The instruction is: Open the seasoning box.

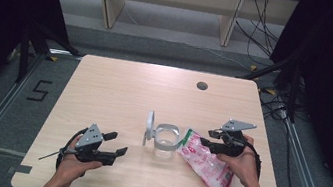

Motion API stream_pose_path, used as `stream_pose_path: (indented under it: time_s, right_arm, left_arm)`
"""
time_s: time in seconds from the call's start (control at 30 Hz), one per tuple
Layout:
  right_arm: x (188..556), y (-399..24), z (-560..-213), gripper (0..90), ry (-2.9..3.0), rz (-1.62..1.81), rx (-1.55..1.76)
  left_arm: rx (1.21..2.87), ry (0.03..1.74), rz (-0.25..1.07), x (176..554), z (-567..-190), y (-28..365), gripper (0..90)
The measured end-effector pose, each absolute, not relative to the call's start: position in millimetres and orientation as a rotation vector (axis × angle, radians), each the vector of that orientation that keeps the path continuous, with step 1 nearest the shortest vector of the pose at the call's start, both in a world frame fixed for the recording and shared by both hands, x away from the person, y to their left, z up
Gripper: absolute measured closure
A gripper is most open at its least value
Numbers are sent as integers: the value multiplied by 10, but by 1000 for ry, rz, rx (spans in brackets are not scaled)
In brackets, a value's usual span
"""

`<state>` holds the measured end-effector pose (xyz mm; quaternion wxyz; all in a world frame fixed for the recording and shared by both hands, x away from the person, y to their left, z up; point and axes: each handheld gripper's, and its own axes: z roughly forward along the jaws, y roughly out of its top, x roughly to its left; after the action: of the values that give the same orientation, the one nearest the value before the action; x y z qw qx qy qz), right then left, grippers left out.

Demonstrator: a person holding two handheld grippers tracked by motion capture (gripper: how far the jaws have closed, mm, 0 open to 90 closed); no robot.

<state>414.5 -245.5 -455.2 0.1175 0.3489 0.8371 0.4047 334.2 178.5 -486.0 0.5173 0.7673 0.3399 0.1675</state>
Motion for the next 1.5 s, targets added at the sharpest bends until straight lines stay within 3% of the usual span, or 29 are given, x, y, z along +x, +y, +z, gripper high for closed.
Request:
stream_pose_path:
  time_s: [0.33,0.47,0.53,0.6,1.03,1.5]
  right_arm:
    - [4294,-2375,-4680,557,2514,1143,1036]
    - [4305,-2373,-4692,698,2525,1146,1052]
    - [4302,-2385,-4684,852,2532,1136,1066]
    - [4300,-2409,-4676,900,2513,1152,1092]
    - [4162,-2731,-4598,900,2330,1106,1212]
    - [3671,-3330,-4594,900,2119,1140,1389]
  left_arm:
    - [1837,828,402,3344,-4869,1780,332]
    - [1835,833,403,3341,-4869,1779,331]
    - [1850,820,406,3341,-4866,1789,332]
    - [1850,821,407,3341,-4867,1790,332]
    - [1846,822,410,3328,-4857,1795,332]
    - [1840,813,408,3320,-4847,1794,332]
